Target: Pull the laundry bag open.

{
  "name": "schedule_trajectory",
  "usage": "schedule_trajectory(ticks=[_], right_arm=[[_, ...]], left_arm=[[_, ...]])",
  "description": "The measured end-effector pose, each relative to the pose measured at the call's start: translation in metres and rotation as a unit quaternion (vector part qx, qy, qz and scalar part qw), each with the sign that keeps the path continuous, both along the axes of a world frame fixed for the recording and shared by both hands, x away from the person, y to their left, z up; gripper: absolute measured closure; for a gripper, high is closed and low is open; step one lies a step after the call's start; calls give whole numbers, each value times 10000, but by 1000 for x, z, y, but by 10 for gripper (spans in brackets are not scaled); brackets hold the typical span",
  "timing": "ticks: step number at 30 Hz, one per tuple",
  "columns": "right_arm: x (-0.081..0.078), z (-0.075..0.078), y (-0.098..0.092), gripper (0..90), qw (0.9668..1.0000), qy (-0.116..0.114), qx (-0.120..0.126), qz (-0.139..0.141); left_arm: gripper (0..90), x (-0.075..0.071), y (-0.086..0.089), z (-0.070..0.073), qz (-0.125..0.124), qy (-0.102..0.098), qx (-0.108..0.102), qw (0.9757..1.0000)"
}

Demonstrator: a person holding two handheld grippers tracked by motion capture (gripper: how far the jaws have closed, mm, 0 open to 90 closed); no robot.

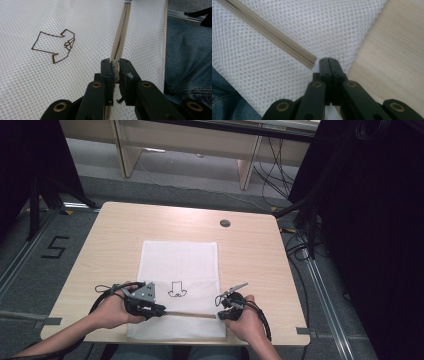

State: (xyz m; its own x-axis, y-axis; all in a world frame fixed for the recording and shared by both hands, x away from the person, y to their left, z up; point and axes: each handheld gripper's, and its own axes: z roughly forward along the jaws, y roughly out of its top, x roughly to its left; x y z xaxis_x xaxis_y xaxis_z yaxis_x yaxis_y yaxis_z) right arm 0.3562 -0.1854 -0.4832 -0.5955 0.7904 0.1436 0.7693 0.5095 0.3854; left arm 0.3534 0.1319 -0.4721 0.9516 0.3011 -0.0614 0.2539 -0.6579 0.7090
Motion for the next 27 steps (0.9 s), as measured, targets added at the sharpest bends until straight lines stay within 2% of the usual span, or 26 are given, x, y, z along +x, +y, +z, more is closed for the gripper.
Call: schedule_trajectory(ticks=[3, 4, 6, 7, 8, 10, 11, 13, 16, 18, 19, 25, 27], right_arm=[[0, 0, 0, 900, 10000, -5, 24, 35], [0, 0, 0, 900, 10000, 3, 23, 22], [0, 0, 0, 900, 10000, 8, 11, 2], [0, 0, 0, 900, 10000, 9, 9, -8], [0, 0, 0, 900, 10000, 31, 28, -21], [0, 0, 0, 900, 10000, 18, 18, -13], [0, 0, 0, 900, 10000, 15, 16, -15], [0, 0, 0, 900, 10000, 7, 6, -8], [0, 0, 0, 900, 10000, 12, 21, -2], [0, 0, 0, 900, 10000, 27, 32, -23], [0, 0, 0, 900, 10000, -7, 21, 32], [0, 0, 0, 900, 10000, 7, 12, -9], [0, 0, 0, 900, 10000, 8, 31, 14]], left_arm=[[815, -1, 0, 0, 33, 25, -21, 10000], [815, 0, 2, 0, -17, -7, 47, 10000], [815, -1, 2, 0, 46, 28, -15, 10000], [815, 0, 4, 1, 2, -27, 70, 10000], [814, -1, 4, 1, 74, 48, -27, 10000], [815, -1, 5, 1, 75, 20, -3, 10000], [814, 1, 7, 1, 5, -52, 78, 10000], [814, -1, 7, 1, 86, 22, -4, 10000], [815, 0, 8, 1, 23, -55, 83, 9999], [815, 0, 9, 2, 66, -18, 46, 10000], [814, -1, 9, 1, 117, 38, -38, 9999], [815, 0, 10, 2, 65, -2, 28, 10000], [815, -2, 10, 2, 88, 19, -22, 10000]])
